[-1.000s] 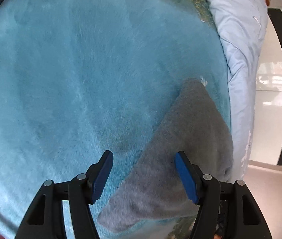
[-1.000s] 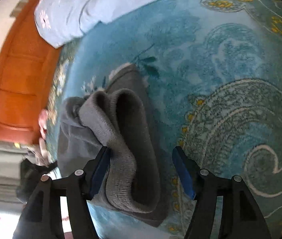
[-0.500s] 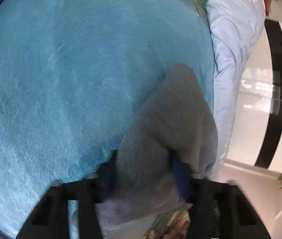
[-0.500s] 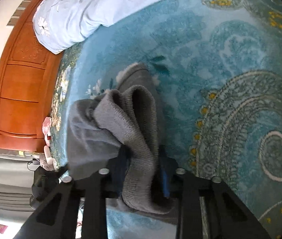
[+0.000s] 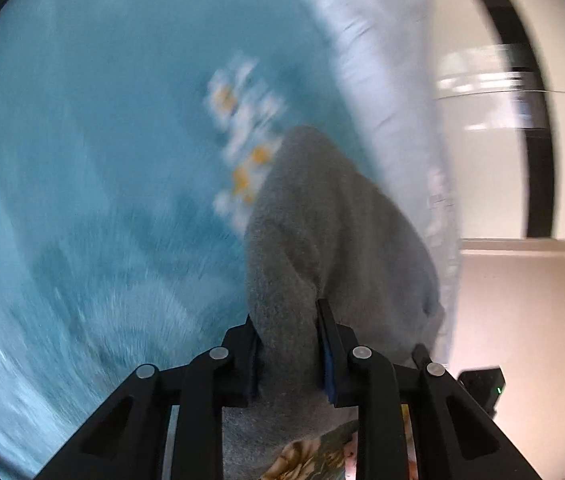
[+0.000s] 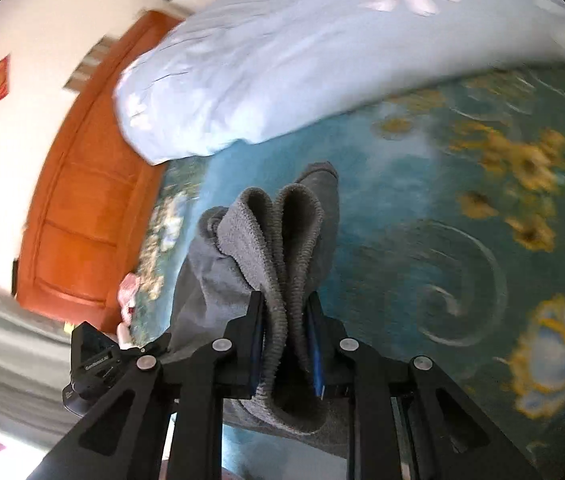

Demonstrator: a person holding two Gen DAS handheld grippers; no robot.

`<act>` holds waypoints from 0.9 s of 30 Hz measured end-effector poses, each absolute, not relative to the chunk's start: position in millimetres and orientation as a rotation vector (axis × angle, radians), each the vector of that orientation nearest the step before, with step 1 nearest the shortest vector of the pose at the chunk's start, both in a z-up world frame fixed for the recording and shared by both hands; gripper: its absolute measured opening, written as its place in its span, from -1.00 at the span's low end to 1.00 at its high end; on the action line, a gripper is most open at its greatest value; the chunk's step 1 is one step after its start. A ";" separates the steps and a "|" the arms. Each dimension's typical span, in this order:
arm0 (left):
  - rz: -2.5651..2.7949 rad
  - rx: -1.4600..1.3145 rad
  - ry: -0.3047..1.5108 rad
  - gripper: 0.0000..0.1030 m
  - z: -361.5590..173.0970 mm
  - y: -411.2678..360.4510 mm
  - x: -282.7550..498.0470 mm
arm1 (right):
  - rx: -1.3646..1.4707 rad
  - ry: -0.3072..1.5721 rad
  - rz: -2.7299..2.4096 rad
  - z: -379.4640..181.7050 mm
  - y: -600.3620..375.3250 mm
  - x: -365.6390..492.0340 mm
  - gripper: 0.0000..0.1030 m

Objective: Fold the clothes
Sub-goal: 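Lift the folded sweatshirt with the right gripper while the left gripper lifts the sweatpants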

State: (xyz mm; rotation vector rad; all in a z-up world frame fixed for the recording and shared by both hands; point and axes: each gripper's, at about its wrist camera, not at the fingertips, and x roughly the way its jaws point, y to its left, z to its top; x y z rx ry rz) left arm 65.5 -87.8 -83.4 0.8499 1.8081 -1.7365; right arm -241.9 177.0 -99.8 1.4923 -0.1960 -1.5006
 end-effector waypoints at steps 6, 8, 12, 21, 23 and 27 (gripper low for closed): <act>-1.620 0.963 1.782 -0.42 -111.5 -80.7 59.8 | 1.673 -0.182 -1.514 -154.5 200.3 -251.8 -0.60; -1.626 0.981 1.746 -0.32 -110.3 -80.8 58.5 | 1.683 -0.184 -1.518 -158.5 198.7 -254.7 -0.60; -1.626 0.999 1.715 0.06 -110.5 -84.3 49.8 | 1.694 -0.155 -1.517 -162.2 191.7 -259.5 -0.53; -1.700 1.098 1.593 -0.17 -100.7 -73.9 47.3 | 1.804 -0.280 -1.458 -184.3 196.0 -263.4 -0.26; -1.700 1.107 1.569 -0.35 -97.6 -71.8 47.4 | 1.786 -0.242 -1.470 -178.3 193.0 -259.8 -0.25; -1.745 1.075 1.513 -0.50 -83.0 -65.5 49.9 | 1.723 -0.177 -1.483 -156.9 184.8 -250.3 -0.55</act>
